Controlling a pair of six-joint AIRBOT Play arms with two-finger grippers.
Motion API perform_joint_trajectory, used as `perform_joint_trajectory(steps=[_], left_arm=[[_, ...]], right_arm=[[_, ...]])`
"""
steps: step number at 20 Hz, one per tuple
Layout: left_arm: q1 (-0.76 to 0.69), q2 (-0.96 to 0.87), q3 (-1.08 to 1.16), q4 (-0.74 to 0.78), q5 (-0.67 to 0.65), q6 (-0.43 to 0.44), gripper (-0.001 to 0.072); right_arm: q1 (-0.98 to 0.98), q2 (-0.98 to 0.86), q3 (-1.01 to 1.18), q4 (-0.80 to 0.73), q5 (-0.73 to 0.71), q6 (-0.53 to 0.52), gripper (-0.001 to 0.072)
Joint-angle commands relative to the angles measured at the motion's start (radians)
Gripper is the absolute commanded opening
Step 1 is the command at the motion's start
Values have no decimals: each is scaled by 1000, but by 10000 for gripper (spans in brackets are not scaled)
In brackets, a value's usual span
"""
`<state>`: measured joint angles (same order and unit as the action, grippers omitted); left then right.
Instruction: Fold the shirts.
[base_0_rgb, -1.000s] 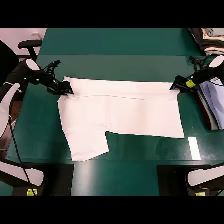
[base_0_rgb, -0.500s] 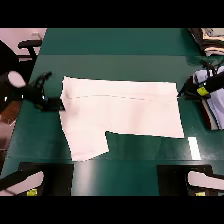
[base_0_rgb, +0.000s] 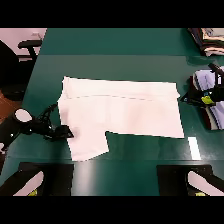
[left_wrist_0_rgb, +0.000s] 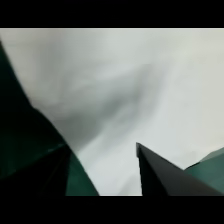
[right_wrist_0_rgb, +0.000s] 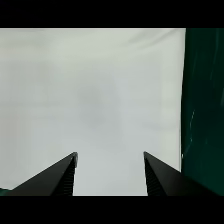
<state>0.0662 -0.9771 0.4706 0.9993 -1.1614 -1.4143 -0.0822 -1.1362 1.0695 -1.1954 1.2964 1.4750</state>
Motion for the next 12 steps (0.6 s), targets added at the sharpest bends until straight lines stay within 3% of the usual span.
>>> perform_joint_trajectory(steps=[1,2,4,9,12], left_arm=[[-1,8,-64,-113,107,36,483],[-1,8,-62,-117,105,35,482],[-1,10,-61,-122,89,58,48],[-1,64,-24,-116,17,87,33],[-1,142,-10,-116,16,87,33]], right_arm=[[0,20,-10,0,-5,0,478],[0,20,-10,-1,13,-4,478],[-23,20,-12,-13,77,-30,478],[-247,23,-200,-13,185,-49,478],[-415,2,-380,-3,152,-66,480]])
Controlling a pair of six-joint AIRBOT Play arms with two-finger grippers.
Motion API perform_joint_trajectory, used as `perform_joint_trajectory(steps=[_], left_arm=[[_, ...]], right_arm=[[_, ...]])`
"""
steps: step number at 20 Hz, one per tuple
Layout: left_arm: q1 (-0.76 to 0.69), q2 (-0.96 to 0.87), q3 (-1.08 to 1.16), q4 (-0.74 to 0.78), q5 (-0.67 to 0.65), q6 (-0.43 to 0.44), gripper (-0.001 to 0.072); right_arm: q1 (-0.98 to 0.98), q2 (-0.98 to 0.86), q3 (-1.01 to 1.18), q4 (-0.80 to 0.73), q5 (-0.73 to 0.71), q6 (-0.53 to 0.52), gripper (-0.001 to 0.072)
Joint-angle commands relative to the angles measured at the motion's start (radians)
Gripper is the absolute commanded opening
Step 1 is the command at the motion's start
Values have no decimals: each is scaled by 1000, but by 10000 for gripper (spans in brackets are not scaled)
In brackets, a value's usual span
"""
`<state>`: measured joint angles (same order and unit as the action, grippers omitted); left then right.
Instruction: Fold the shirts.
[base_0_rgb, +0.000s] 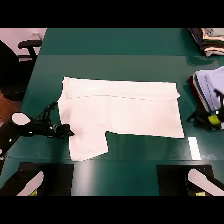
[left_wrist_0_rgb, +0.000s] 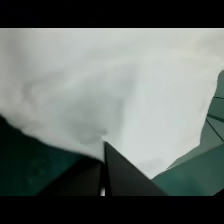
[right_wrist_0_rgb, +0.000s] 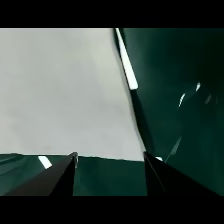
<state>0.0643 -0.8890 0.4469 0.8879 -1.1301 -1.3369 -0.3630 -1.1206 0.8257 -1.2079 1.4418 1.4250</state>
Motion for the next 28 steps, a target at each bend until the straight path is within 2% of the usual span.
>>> perform_joint_trajectory(steps=[1,6,7,8,10,11,14,16,18,19,21,24,28], left_arm=[[1,61,18,-6,-16,9,33],[1,61,20,-6,-18,6,34],[1,61,19,-5,-24,6,34],[1,61,20,-5,-36,0,34],[1,61,24,-2,-60,-23,33],[1,63,38,11,-80,-25,33],[1,167,95,132,-149,-108,30],[1,269,127,225,-254,-158,31],[1,340,147,229,-388,-163,31],[1,361,158,219,-447,-201,31],[1,370,194,196,-512,-235,31],[1,369,244,186,-439,-223,31],[1,268,253,205,-219,-153,32]], right_arm=[[-166,-34,-180,23,-6,-19,479],[-138,-124,-270,212,-134,-110,418],[-111,-124,-270,221,-163,-110,315],[-84,-123,-267,219,-184,-110,256],[-24,-123,-243,210,-197,-110,79],[2,-123,-220,210,-190,-111,17],[62,-84,-142,150,-115,-110,15],[98,-3,-98,56,-48,-95,16],[116,100,-76,-26,33,-82,16],[123,160,-77,-70,74,-81,15],[138,259,-76,-147,145,-21,16],[189,332,-67,-164,130,18,15],[316,183,83,-165,35,75,15]])
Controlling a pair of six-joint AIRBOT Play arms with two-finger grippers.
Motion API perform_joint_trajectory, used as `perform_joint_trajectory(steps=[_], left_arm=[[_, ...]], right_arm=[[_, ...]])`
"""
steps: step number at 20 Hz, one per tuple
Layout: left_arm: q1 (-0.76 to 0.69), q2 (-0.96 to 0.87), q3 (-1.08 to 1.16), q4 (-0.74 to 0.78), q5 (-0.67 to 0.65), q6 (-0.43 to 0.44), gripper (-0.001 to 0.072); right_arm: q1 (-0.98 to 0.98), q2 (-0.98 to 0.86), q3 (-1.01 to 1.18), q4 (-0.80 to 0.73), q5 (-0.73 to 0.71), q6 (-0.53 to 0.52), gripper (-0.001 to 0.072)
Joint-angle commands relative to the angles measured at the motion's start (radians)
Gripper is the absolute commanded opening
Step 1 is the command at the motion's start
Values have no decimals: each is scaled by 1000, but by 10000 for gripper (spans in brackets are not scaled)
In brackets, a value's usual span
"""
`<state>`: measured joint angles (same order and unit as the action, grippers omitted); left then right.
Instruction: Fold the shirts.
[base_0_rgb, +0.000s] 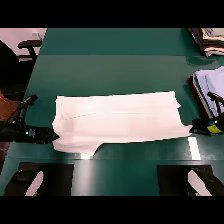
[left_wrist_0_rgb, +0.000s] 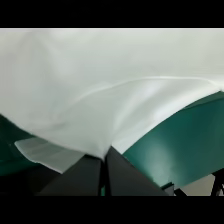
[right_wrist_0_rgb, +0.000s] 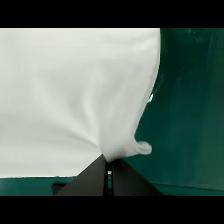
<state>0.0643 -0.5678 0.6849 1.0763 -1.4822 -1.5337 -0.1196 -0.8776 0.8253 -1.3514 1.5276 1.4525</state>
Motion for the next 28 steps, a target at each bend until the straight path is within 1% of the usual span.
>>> perform_joint_trajectory(steps=[1,4,6,9,11,12,13,14,15,16,17,18,19,20,21,22,23,25,28], left_arm=[[1,-93,17,40,211,61,32],[1,-256,63,72,444,76,34],[1,-389,124,68,500,90,35],[1,-571,210,51,572,163,35],[1,-651,248,15,614,197,35],[1,-677,262,3,623,199,37],[1,-696,279,-2,631,199,94],[1,-703,293,-4,634,196,376],[1,-701,308,-5,632,185,576],[1,-698,325,-5,612,176,544],[1,-696,349,-5,571,177,544],[1,-696,370,-8,529,177,544],[1,-697,386,-22,485,177,543],[1,-696,388,-40,455,177,542],[1,-698,387,-66,439,177,477],[-2,-698,386,-89,430,182,216],[-13,-697,386,-103,436,182,37],[-63,-700,386,-122,469,180,43],[-193,-724,386,-145,562,168,35]], right_arm=[[99,-124,138,-21,-87,50,15],[136,-342,323,-8,-144,50,15],[137,-470,424,-2,-150,50,15],[137,-625,541,-2,-167,48,17],[137,-705,602,2,-172,46,18],[136,-740,630,36,-171,27,26],[126,-767,655,93,-171,-7,141],[110,-788,677,167,-164,-42,257],[92,-794,689,244,-159,-88,297],[71,-788,689,297,-152,-129,358],[49,-779,689,317,-134,-153,403],[22,-766,683,307,-107,-157,463],[-10,-747,657,306,-100,-161,494],[-48,-724,613,306,-100,-161,542],[-83,-710,571,308,-100,-161,588],[-122,-698,520,315,-106,-161,597],[-155,-697,473,315,-106,-161,597],[-198,-705,390,352,-115,-184,596],[-211,-725,294,461,-160,-232,594]])
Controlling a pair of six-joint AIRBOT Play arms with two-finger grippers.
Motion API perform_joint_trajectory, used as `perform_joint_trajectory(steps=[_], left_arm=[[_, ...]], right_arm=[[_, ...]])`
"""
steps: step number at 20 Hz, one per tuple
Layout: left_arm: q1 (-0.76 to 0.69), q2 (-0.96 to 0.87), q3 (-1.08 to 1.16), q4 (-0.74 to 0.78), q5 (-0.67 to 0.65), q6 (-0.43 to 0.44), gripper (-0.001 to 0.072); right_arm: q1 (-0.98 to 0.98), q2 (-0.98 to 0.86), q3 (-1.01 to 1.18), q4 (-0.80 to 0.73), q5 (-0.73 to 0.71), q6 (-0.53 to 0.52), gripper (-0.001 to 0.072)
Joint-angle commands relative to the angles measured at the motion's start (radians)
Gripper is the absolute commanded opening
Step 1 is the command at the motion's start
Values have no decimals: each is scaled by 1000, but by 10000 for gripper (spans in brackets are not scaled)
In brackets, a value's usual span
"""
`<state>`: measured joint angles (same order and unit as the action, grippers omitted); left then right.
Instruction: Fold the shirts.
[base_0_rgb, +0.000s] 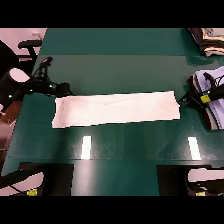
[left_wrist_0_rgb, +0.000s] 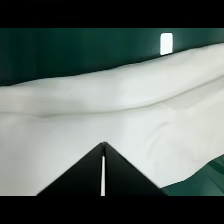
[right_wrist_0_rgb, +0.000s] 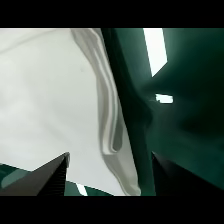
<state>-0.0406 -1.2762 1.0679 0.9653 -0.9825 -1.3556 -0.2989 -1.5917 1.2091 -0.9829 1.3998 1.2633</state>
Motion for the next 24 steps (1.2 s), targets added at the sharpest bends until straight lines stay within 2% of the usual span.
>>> perform_joint_trajectory(steps=[1,3,4,7,8,16,21,24], left_arm=[[-128,-27,3,-41,88,-26,35],[-200,-61,4,-68,139,-56,35],[-232,-82,4,-93,172,-59,35],[-304,-156,29,-146,223,-58,34],[-323,-193,61,-147,217,-58,34],[-441,-490,332,-145,152,-60,34],[-461,-561,371,-164,163,-69,34],[-465,-567,385,-166,170,-69,34]], right_arm=[[-26,-25,-108,133,-40,-48,592],[4,-56,-125,189,-55,-74,587],[29,-69,-120,195,-67,-80,505],[95,-76,-83,204,-89,-107,78],[107,-74,-53,204,-74,-115,23],[210,156,252,206,-2,-52,15],[351,203,426,206,20,21,16],[449,203,486,206,14,26,16]])
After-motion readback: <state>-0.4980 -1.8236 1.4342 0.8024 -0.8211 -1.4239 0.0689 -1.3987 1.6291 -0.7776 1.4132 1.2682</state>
